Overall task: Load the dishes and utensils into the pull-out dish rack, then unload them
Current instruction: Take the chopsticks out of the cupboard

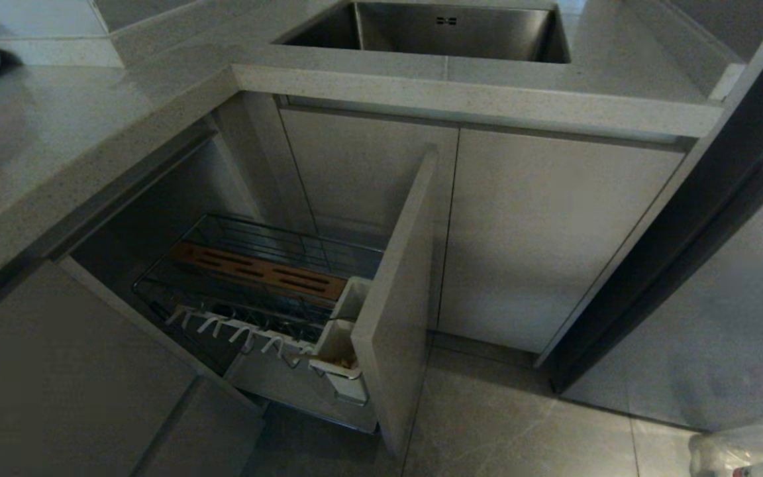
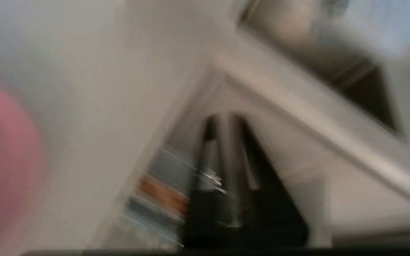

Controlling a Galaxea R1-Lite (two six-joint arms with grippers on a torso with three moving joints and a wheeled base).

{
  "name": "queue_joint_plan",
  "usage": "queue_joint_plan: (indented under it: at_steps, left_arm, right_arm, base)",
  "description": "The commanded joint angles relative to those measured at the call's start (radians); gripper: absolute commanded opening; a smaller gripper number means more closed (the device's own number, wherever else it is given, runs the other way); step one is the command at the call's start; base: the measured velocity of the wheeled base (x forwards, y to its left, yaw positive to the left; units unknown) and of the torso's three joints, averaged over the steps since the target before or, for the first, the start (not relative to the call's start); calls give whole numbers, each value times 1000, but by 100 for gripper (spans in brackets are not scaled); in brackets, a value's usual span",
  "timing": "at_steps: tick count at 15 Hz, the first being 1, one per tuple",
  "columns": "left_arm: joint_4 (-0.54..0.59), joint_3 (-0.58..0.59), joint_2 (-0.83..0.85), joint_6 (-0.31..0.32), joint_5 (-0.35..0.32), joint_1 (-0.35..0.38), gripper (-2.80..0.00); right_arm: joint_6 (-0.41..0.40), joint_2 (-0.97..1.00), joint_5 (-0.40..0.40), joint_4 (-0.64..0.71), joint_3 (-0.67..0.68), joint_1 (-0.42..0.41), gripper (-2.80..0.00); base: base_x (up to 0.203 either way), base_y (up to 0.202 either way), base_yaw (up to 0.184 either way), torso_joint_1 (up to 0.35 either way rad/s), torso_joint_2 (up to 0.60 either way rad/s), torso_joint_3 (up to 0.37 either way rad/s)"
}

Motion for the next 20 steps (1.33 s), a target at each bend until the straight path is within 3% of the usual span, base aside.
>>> queue_joint_plan:
  at_steps: [1, 9, 13, 17, 20]
  left_arm:
    - [66, -24, 87, -26, -1, -91, -280]
    - [379, -48, 260, -8, 9, -317, -280]
    - [468, 75, 280, -17, 65, -383, -280]
    - [480, 206, 266, -101, 73, -388, -280]
    - [480, 268, 265, -185, 70, -450, -280]
  right_arm:
    - [1, 0, 1, 0, 0, 0, -280]
    - [1, 0, 1, 0, 0, 0, -280]
    - [0, 0, 1, 0, 0, 0, -280]
    - [1, 0, -1, 0, 0, 0, -280]
    - [1, 0, 0, 0, 0, 0, -280]
  base:
    - [0, 0, 0, 0, 0, 0]
    - [0, 0, 0, 0, 0, 0]
    - [0, 0, 0, 0, 0, 0]
    - [0, 0, 0, 0, 0, 0]
    - [0, 0, 0, 0, 0, 0]
